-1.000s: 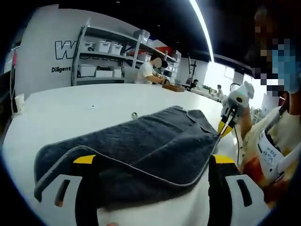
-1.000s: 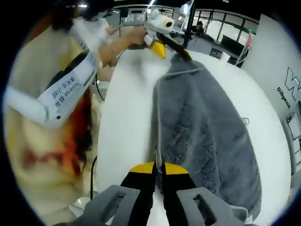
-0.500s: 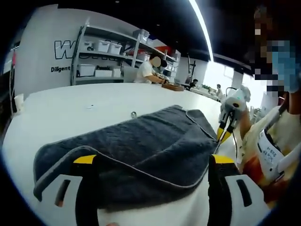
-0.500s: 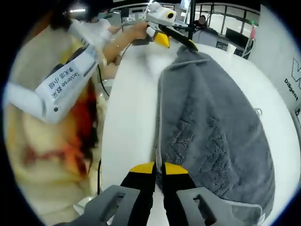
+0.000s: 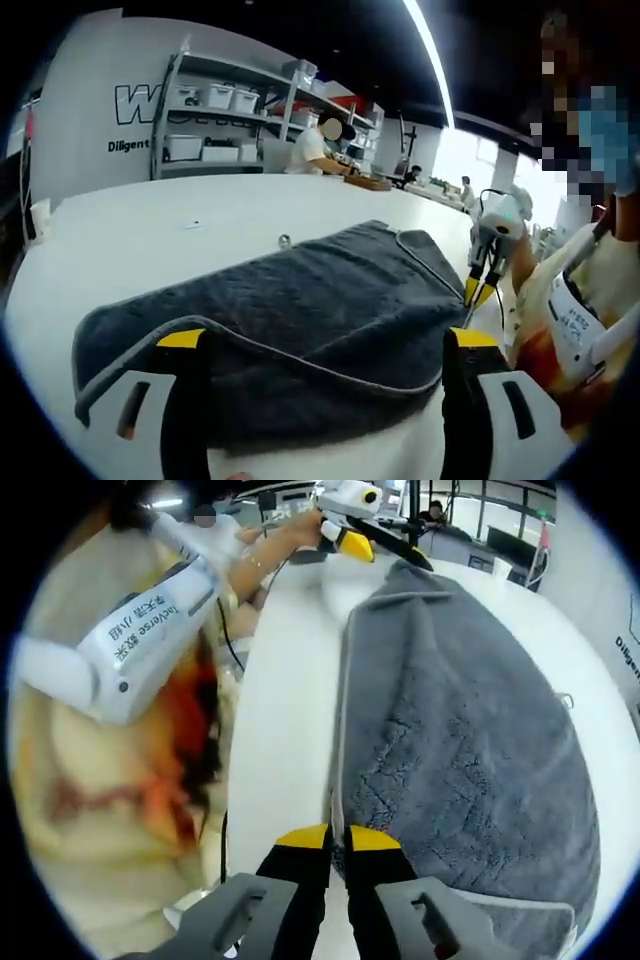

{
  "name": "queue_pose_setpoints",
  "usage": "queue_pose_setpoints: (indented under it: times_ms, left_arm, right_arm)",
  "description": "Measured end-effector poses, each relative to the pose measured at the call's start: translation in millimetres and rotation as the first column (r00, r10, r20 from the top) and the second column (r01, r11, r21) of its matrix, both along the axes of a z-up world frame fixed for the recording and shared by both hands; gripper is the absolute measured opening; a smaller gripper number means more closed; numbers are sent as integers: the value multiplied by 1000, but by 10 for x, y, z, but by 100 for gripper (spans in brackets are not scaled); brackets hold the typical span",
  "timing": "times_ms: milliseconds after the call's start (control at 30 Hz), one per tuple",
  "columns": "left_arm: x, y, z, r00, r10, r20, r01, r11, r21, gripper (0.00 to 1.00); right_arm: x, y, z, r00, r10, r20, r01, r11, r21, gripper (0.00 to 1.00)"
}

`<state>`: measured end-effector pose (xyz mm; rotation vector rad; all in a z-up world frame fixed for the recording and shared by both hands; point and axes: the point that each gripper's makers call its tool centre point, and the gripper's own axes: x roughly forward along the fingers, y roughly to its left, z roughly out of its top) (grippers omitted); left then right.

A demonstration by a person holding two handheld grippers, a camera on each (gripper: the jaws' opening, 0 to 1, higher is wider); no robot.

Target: Open the folded towel by lifting each exposed corner and separating the folded layers until the towel lies flat within the target outline without major curled edges

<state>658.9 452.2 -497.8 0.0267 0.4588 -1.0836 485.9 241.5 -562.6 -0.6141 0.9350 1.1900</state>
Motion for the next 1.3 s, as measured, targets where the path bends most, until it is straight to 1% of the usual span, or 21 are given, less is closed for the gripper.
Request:
queue_pose_setpoints:
  times_ms: [133,200,333,433,500,600,667,700,733,767,867,900,933,967,1000,1033,1067,1200,1267,1300]
  left_arm:
    - [-6,-6,-6,1000,-1,-1,1,1000,3,95]
    - [-8,-4,-10,1000,-3,0,3,1000,7,95]
    - [-8,-2,-8,1000,-3,-2,3,1000,7,95]
    - [-11,-8,4,1000,-3,-2,3,1000,-1,95]
    - [-16,-13,9,1000,-4,-3,4,1000,-5,95]
    - [-17,-17,10,1000,-4,-4,4,1000,-6,96]
    - [-18,-21,6,1000,-5,-5,5,1000,-5,96]
    - [-17,-21,4,1000,-5,-6,5,1000,-5,95]
    - [-10,-22,-6,1000,-2,-10,2,1000,-4,95]
    - [-2,-23,-19,1000,1,-13,-1,1000,-2,95]
    - [5,-29,-38,1000,4,-16,-4,1000,1,97]
    - [4,-31,-39,1000,3,-17,-3,1000,0,97]
    - [-4,-42,-40,1000,0,-24,0,1000,-3,97]
    - [-5,-44,-39,1000,0,-25,0,1000,-4,97]
    - [-4,-49,-33,1000,0,-24,0,1000,-7,97]
    - [-3,-48,-32,1000,1,-24,-1,1000,-6,97]
    - [8,-39,-36,1000,9,-22,-9,1000,-1,97]
    - [44,-6,-60,999,28,-27,-27,1000,14,96]
    - [50,10,-82,999,32,-30,-31,999,25,96]
    - [50,13,-87,999,33,-31,-32,999,27,96]
  right_arm:
    - [6,2,-3,1000,4,1,-4,1000,7,0]
    - [19,-6,-9,998,52,39,-52,999,-4,0]
    - [1,-7,2,997,60,55,-60,998,1,0]
    - [49,-18,53,993,58,98,-61,998,23,3]
    - [61,-44,86,990,55,127,-60,998,29,7]
    - [58,-109,84,986,59,153,-62,998,13,18]
    - [69,-132,67,977,97,189,-98,995,-1,28]
    - [69,-124,66,974,109,197,-112,994,2,32]
    - [34,-145,33,976,100,192,-103,995,3,37]
    - [44,-134,25,978,74,194,-79,997,18,39]
    - [118,-116,92,975,23,221,-43,995,85,41]
    - [125,-114,104,975,17,222,-39,995,95,41]
    - [172,-107,170,974,-29,224,-5,989,149,43]
    - [185,-107,184,974,-39,225,2,987,160,45]
    - [255,-118,251,970,-81,231,34,978,204,47]
    - [272,-122,265,969,-90,232,40,976,212,51]
    - [358,-153,331,963,-135,235,73,964,255,53]
    - [510,-235,383,951,-198,236,123,947,298,60]
    - [571,-266,400,945,-239,223,159,932,326,65]
    - [615,-297,407,938,-268,220,185,924,335,68]
